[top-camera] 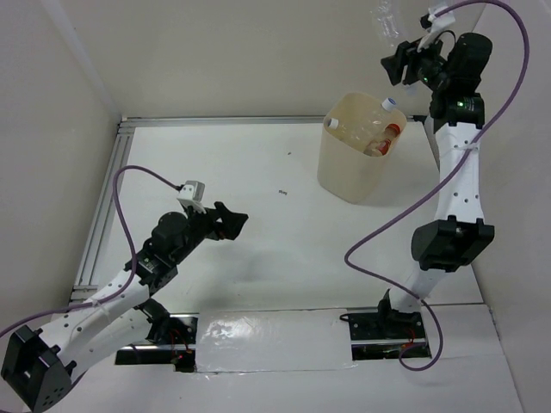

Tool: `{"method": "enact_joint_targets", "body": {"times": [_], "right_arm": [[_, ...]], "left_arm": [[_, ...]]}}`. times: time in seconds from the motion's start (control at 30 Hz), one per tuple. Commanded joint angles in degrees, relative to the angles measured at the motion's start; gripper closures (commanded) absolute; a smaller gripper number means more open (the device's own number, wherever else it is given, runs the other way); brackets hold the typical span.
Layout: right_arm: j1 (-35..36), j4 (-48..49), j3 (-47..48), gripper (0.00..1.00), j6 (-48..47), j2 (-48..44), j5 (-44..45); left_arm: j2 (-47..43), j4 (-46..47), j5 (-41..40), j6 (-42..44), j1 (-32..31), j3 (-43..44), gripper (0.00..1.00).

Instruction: Put the plastic bottles in the bin

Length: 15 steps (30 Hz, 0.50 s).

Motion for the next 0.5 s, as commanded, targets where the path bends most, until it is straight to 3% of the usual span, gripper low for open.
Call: {"method": "enact_joint_targets", "body": {"times": [0.0, 0.2, 0.23, 0.47], "right_arm": [[-5.8, -1.5, -0.1, 0.97, 1.2, 1.2, -4.7], [-16.6, -1.4, -1.3, 0.98, 5.7, 7.1, -18.2], [-17.4, -0.9, -1.3, 0.98, 6.3, 9.3, -23.2], [-18.1, -2.7, 1.8, 0.98, 3.9, 16.2, -34.0]], "left_arm": [[-0.1, 5.4, 1.0, 0.1, -0.7, 0.5, 0.0], [-0.1, 5.4, 1.0, 0.1, -1.8, 0.5, 0.0], [-0.1, 5.4, 0.5, -0.4, -1.8, 0.5, 0.0], [-0.6, 4.8, -0.1, -0.4, -3.5, 0.5, 0.0]]}}
